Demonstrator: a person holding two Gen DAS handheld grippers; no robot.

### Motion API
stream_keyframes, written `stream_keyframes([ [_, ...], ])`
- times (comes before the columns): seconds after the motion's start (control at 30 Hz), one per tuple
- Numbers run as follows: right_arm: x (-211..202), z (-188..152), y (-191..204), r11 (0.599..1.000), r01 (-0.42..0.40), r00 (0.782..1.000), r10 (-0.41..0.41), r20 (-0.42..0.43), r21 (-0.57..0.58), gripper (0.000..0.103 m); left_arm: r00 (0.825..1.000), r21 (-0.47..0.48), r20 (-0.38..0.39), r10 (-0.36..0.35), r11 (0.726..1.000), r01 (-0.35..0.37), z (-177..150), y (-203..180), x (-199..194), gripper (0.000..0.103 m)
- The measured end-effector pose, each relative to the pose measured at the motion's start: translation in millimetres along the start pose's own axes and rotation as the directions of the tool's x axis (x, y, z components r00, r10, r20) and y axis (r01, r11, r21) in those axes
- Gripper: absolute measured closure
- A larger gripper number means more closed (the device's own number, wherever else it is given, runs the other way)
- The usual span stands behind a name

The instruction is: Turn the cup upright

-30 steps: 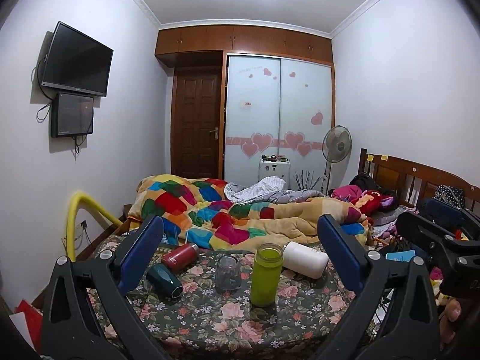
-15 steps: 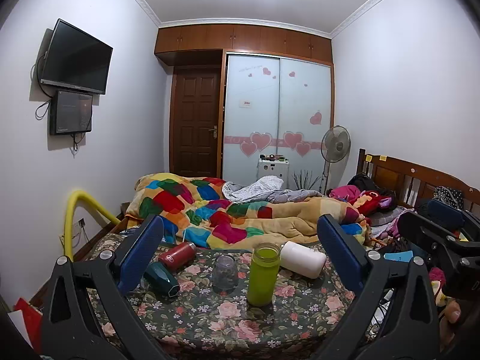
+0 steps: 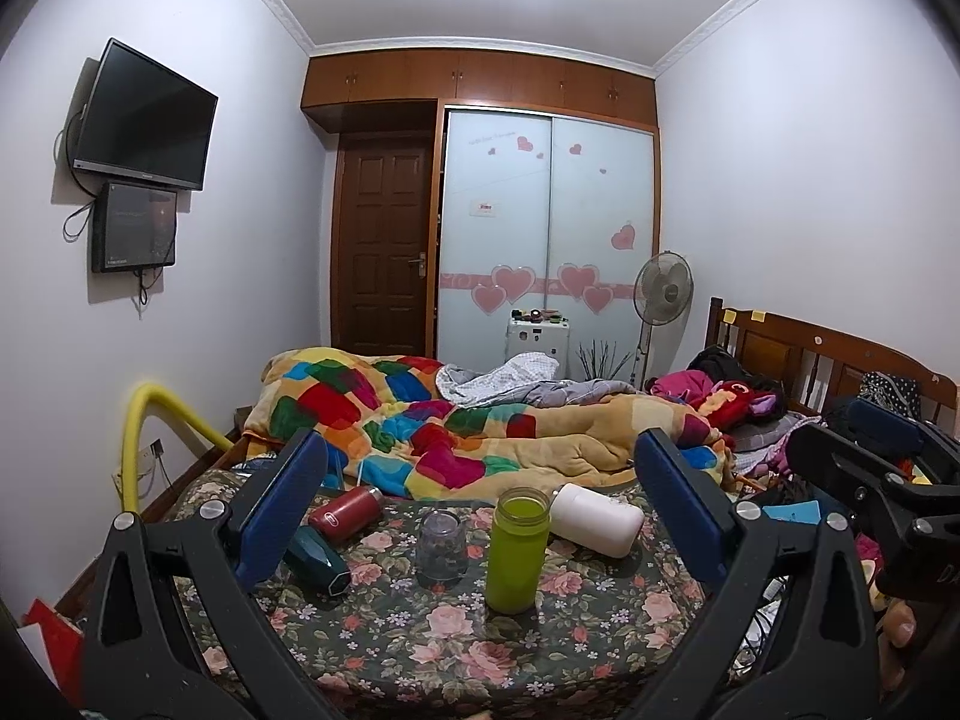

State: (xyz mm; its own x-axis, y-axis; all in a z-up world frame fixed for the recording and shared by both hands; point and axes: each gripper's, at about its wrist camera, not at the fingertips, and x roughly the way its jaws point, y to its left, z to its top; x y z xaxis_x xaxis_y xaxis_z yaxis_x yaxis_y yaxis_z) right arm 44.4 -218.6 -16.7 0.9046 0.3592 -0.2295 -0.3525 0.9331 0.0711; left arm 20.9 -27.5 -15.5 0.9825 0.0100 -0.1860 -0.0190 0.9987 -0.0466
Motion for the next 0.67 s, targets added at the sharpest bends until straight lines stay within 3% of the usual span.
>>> stream_keyframes([
  [0.67,5,-3,1,1.000,0.006,1.000,-0.006,-0.023,-0.004,0.003,1.000,-0.011,-0.027,-0.006,1.000,0.005,-4,6,10,0.000],
])
